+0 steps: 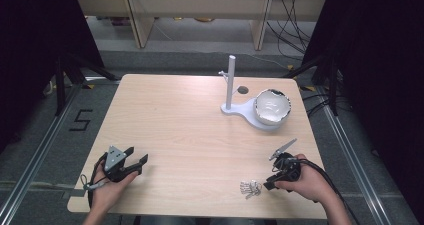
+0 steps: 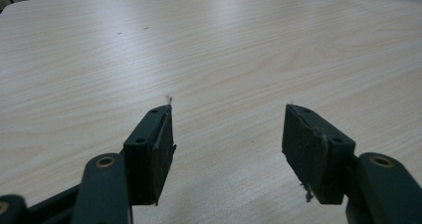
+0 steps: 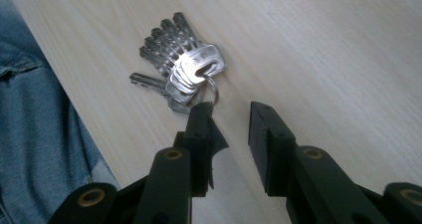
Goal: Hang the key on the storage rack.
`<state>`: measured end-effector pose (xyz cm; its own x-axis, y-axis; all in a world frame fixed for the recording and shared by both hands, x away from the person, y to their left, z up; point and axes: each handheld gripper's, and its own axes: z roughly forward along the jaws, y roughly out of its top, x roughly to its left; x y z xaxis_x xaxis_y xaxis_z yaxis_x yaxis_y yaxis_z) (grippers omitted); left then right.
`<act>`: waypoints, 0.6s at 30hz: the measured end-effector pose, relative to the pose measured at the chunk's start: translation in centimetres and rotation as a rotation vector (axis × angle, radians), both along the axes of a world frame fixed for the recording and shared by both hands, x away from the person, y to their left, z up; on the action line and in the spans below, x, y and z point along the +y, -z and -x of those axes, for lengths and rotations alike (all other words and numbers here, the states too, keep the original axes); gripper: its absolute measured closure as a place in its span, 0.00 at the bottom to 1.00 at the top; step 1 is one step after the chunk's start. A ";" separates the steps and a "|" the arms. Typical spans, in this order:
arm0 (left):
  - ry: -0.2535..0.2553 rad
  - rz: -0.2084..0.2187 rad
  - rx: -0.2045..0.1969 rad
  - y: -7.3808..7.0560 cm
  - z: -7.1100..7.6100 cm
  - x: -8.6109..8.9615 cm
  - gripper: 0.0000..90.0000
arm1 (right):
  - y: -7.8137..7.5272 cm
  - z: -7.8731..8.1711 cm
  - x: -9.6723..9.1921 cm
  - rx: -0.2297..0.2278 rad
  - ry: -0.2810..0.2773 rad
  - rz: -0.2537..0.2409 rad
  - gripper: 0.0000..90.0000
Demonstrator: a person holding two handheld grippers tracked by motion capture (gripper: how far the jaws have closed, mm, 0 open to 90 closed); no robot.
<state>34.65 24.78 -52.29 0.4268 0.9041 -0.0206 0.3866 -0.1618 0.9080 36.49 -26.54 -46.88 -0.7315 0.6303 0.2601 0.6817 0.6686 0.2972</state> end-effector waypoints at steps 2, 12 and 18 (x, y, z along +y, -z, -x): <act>0.001 -0.002 0.000 0.0 0.0 0.0 0.41 | 0.0 -0.1 0.2 0.010 -0.016 -0.004 0.80; 0.004 0.000 0.003 0.0 0.0 0.0 0.41 | 0.5 -0.9 1.6 0.040 -0.080 0.031 0.84; 0.008 -0.002 0.000 0.0 0.0 -0.1 0.41 | 0.6 -1.2 1.8 0.052 -0.107 0.040 0.87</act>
